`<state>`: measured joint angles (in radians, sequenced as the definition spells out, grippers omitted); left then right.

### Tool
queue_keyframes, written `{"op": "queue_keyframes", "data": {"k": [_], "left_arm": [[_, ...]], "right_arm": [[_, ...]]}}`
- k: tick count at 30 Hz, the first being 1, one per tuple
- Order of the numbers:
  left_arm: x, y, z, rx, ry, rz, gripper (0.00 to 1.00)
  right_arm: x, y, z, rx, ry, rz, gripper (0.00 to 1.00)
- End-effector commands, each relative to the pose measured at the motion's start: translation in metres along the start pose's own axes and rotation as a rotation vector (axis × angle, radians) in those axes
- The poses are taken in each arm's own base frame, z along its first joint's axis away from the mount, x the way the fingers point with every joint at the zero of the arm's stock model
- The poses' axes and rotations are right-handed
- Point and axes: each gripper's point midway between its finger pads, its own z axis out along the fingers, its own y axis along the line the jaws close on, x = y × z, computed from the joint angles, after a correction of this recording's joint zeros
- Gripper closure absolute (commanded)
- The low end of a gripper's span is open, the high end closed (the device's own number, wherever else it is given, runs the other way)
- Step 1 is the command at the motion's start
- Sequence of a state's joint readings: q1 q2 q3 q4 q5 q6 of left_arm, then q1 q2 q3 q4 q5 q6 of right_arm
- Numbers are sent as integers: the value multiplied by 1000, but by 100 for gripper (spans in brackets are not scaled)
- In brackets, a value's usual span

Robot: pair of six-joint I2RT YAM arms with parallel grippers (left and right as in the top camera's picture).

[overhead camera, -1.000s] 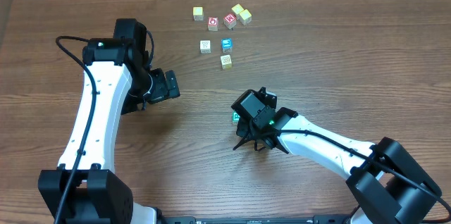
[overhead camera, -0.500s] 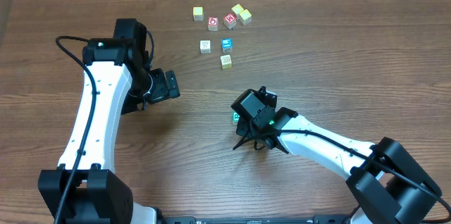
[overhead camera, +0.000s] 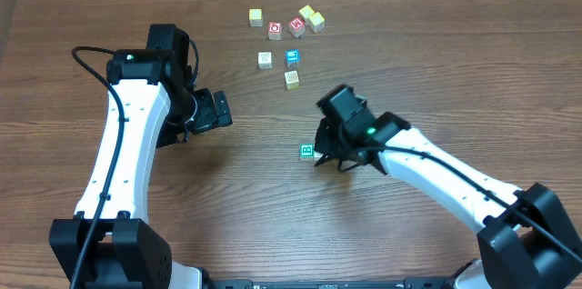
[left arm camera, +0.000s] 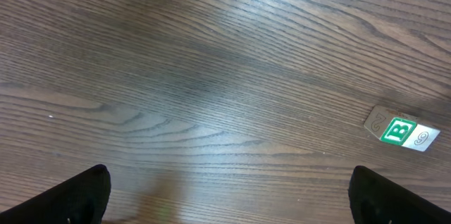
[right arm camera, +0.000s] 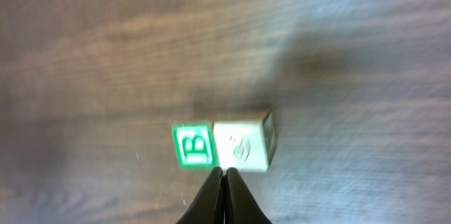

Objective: Flip 4 blocks

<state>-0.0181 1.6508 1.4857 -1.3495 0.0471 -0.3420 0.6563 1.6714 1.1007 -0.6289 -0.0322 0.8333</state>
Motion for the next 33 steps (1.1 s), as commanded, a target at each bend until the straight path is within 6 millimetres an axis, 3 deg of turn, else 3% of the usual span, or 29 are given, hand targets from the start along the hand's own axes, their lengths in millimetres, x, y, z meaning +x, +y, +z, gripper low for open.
{"op": "queue_keyframes", "data": {"k": [1, 10, 14, 21, 33], "left_arm": [[-5, -1, -8, 1, -32, -14, 0], [-5, -1, -8, 1, -32, -14, 0], [-5, -1, -8, 1, -32, -14, 0], [-5, -1, -8, 1, -32, -14, 0], [-5, -1, -8, 1, -32, -14, 0]], "right_arm": [[-18, -11, -3, 33, -47, 12, 96], [0, -34, 43, 135, 46, 12, 96], [0, -33, 44, 132, 47, 12, 96], [7, -15, 45, 37, 100, -40, 96], [0, -20, 45, 61, 70, -40, 96]]}}
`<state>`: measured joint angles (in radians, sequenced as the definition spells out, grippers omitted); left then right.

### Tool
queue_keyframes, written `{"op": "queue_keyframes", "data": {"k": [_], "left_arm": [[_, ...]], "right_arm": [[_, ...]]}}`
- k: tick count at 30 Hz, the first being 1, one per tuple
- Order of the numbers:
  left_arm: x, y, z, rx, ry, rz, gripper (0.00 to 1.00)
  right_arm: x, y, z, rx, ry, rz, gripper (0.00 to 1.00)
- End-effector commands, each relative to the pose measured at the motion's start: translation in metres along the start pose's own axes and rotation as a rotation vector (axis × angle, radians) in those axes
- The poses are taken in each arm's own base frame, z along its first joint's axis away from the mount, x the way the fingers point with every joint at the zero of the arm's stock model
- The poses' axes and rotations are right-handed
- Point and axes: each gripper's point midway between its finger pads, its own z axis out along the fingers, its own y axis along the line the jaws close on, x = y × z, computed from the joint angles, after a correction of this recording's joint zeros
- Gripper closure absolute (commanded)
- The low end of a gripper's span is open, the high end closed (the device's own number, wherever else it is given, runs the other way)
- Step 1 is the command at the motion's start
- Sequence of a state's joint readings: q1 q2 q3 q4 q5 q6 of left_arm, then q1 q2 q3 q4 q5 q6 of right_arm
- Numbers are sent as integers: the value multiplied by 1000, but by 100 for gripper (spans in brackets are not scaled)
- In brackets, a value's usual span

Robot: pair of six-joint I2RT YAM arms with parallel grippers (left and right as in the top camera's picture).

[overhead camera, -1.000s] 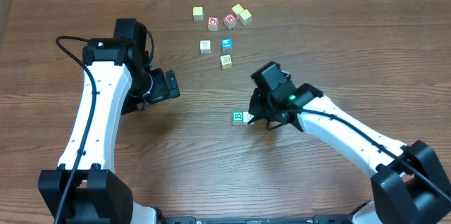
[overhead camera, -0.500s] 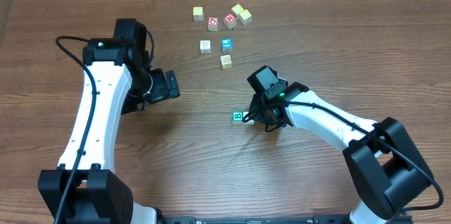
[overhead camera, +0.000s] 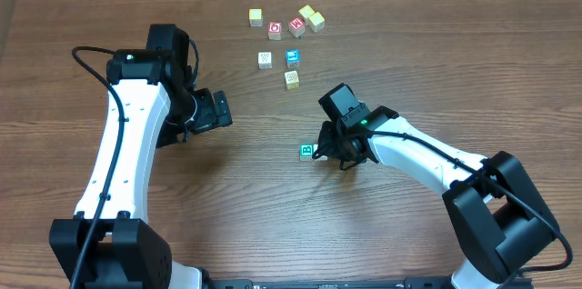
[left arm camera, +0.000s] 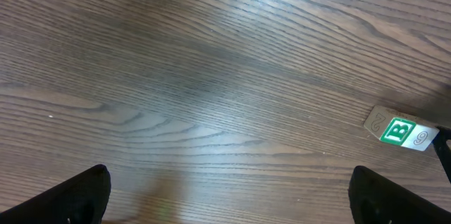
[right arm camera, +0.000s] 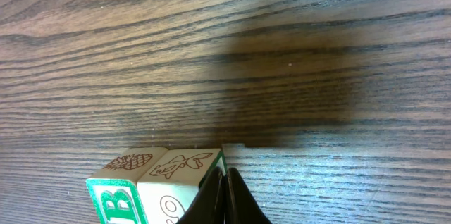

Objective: Flip 4 blocks

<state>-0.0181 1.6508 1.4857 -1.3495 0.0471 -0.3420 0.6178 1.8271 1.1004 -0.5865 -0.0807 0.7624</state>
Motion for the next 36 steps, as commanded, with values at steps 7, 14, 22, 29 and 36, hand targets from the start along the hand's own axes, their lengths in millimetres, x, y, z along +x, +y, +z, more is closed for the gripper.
{"op": "queue_keyframes", "data": {"k": [7, 14, 22, 29, 36], "left_arm": [[-5, -1, -8, 1, -32, -14, 0], [-5, -1, -8, 1, -32, -14, 0], [-5, -1, -8, 1, -32, -14, 0], [-5, -1, -8, 1, -32, -14, 0], [-5, -1, -8, 1, -32, -14, 0]], "right_arm": [[-20, 1, -7, 19, -73, -63, 89], [-57, 14, -47, 17, -98, -149, 51], [-102, 61, -118, -54, -221, -322, 10], [-135, 95, -132, -150, -379, -391, 3], [-152, 107, -111, -167, -432, -406, 4]]}}
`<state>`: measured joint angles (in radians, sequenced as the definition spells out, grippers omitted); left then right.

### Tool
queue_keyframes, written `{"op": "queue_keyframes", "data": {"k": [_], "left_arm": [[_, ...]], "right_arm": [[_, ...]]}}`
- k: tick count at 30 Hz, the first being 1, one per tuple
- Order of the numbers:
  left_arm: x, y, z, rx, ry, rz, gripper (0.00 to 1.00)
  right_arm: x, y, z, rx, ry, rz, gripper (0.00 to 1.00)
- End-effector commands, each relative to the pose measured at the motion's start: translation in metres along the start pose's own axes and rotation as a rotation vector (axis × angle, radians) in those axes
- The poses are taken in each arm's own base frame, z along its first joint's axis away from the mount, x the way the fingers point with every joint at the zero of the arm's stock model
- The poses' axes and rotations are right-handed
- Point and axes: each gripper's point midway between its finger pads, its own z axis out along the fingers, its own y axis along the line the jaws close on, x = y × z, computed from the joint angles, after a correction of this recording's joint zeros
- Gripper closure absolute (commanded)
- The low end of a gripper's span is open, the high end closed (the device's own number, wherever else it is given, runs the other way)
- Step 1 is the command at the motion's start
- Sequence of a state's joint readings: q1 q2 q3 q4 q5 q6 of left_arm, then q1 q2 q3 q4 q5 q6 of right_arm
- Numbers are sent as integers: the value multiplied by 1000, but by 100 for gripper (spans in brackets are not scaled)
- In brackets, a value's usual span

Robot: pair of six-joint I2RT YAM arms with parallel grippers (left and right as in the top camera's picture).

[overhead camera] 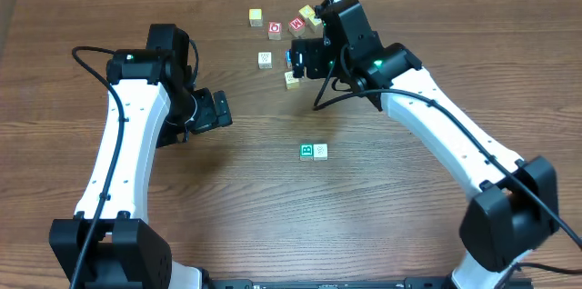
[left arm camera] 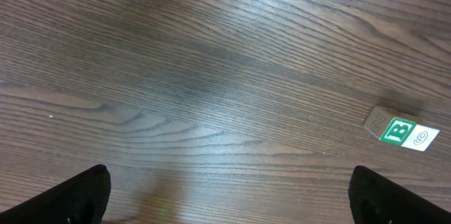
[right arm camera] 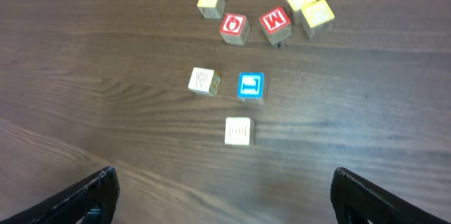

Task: Flip 4 blocks
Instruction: 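Move the right gripper to the cluster over the red 'B' block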

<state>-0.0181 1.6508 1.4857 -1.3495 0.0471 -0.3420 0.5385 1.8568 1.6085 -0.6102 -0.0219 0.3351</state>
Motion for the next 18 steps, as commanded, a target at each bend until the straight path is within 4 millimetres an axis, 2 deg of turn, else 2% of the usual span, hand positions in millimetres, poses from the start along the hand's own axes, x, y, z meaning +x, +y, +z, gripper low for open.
{"op": "queue_keyframes", "data": {"k": [1, 7, 12, 18], "left_arm": [[-5, -1, -8, 1, -32, -14, 0], [-5, -1, -8, 1, -32, -14, 0], [-5, -1, -8, 1, -32, -14, 0], [-5, -1, -8, 1, -32, -14, 0]], "right_arm": [[7, -4, 27, 19, 19, -26, 4], [28, -14, 72, 38, 69, -36, 7], [45, -13, 108, 30, 83, -69, 9], [54, -2, 127, 8, 71, -89, 10]]}}
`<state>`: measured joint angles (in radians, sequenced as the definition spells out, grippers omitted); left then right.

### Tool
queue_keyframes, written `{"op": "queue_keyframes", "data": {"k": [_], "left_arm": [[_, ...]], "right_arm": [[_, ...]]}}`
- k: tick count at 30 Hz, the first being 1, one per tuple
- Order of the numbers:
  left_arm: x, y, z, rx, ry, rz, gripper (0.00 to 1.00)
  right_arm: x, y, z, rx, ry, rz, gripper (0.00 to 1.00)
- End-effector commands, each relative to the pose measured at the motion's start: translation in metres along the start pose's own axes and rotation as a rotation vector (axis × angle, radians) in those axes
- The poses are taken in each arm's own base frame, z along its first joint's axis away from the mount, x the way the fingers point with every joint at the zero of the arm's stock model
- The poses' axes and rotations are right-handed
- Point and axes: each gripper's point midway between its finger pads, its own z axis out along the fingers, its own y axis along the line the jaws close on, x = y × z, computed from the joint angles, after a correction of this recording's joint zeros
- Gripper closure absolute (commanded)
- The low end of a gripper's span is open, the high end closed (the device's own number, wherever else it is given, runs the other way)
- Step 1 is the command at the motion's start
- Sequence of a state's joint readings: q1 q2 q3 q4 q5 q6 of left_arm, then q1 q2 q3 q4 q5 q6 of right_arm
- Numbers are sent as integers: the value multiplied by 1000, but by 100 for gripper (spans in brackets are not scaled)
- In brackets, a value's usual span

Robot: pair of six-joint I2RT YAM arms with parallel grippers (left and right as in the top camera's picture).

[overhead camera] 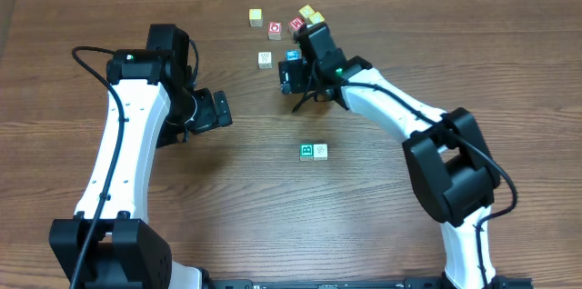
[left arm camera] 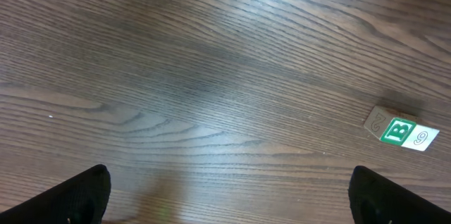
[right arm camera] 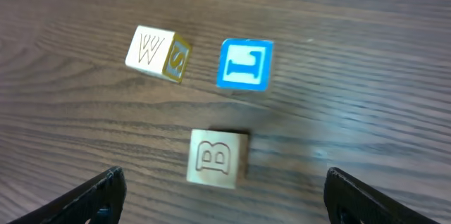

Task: Flip 4 blocks
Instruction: 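Move the right gripper to the cluster over the red 'B' block, then grasp the wooden block with the right gripper and lift it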

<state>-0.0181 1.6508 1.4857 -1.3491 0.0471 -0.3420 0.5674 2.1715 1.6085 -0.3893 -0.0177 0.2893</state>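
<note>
My right gripper (overhead camera: 296, 75) hangs open over the back group of blocks. In its wrist view a plain wooden block carved with a B (right arm camera: 218, 158) lies between the spread fingers (right arm camera: 99, 194), just ahead of the right gripper (right arm camera: 224, 197). Beyond it sit a blue-faced block (right arm camera: 245, 64) and a W block (right arm camera: 156, 53). A green B block (overhead camera: 307, 151) and a pale block (overhead camera: 320, 151) lie side by side mid-table, and the green B block (left arm camera: 399, 130) also shows in the left wrist view. My left gripper (overhead camera: 216, 109) is open above bare wood, the left gripper (left arm camera: 225, 197) holding nothing.
Further back lie a yellow block (overhead camera: 255, 17), a red block (overhead camera: 275, 27), another red block (overhead camera: 296, 24) and a yellow block (overhead camera: 307, 11), close together. The table's far edge meets a cardboard wall. The W block (overhead camera: 265, 59) sits left of my right gripper.
My right gripper has dropped from high over the whole back group to close above the plain B block, still open. The left arm and all blocks are where they were.
First my right gripper was shut above the green B and pale pair mid-table. Then its shut tips were low against the pale block. Later it was open high over the back group, the pair left side by side, and now it is low over the plain B block.
</note>
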Motion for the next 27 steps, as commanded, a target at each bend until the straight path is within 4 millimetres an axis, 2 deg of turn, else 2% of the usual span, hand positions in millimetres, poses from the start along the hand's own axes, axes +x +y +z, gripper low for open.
{"op": "queue_keyframes", "data": {"k": [1, 8, 12, 20, 24, 26, 27], "left_arm": [[-5, -1, -8, 1, -32, -14, 0], [-5, -1, -8, 0, -32, -14, 0], [-5, -1, -8, 0, -32, -14, 0], [-5, -1, -8, 1, -32, -14, 0], [-5, -1, -8, 1, -32, -14, 0], [-5, -1, -8, 1, -32, -14, 0], [-5, -1, -8, 0, -32, -14, 0]], "right_arm": [[-4, 12, 4, -10, -24, -28, 11], [9, 4, 24, 50, -13, -61, 22], [15, 2, 33, 60, -10, -67, 23], [14, 0, 35, 69, -18, -66, 44], [2, 5, 22, 58, -47, -66, 59], [-10, 10, 6, 49, -72, -65, 69], [-15, 13, -1, 44, -83, -65, 70]]}}
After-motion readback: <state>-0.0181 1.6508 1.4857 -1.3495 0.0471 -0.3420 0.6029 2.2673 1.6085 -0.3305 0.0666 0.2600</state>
